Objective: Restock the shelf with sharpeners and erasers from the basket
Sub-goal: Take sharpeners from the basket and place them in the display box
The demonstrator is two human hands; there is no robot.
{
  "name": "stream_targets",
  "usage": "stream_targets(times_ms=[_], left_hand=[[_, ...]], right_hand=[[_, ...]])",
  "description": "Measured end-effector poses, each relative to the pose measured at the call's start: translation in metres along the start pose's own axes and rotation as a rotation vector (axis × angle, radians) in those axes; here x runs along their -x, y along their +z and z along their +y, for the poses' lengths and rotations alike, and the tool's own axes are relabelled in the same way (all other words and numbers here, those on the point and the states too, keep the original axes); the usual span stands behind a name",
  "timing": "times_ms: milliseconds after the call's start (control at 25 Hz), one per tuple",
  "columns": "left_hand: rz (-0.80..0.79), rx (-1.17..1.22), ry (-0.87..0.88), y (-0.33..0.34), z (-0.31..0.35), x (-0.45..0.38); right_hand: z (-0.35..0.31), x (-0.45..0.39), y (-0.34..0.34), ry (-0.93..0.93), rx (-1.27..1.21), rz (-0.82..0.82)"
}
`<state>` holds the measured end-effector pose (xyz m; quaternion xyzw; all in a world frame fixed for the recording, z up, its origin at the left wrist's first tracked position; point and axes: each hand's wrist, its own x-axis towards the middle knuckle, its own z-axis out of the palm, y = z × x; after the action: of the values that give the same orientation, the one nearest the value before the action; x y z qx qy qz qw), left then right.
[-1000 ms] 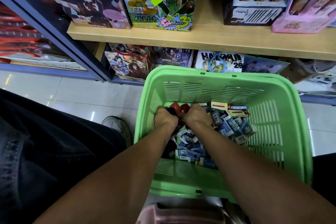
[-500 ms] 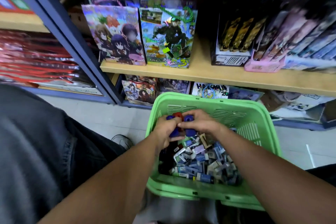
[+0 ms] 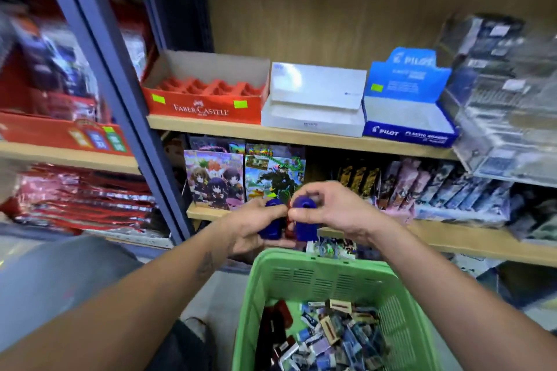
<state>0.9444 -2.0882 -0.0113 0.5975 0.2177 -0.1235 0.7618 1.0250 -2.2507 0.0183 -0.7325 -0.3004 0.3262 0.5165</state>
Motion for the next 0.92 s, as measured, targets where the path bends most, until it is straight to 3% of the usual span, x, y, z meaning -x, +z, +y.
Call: stream_targets(times_ms=[120, 280, 440, 600, 760, 920], left_hand=[[-0.038, -0.051, 0.111, -0.001, 0.045, 0.025], [-0.061, -0.132, 0.234, -0.005, 0.092, 0.063], [0.028, -0.12, 0.399, -0.014, 0.144, 0.093], [0.284, -0.153, 0.554, -0.032, 0.196, 0.099], [0.536, -0.091, 0.669, -0.061, 0.22, 0.086], [0.598, -0.051, 0.701, -0.099, 0.222, 0.096]], right_hand=[[-0.053, 0.005, -0.002, -0.158, 0.167, 0.111], [-0.116, 0.009, -0.002, -0.266, 0.106, 0.215], [-0.17, 0.005, -0.016, -0.371, -0.035, 0.216], [-0.207, -0.022, -0.029, -0.458, -0.119, 0.236], [-0.217, -0.069, -0.021, -0.446, 0.097, 0.273], [-0.217, -0.111, -0.006, -0.443, 0.355, 0.332]])
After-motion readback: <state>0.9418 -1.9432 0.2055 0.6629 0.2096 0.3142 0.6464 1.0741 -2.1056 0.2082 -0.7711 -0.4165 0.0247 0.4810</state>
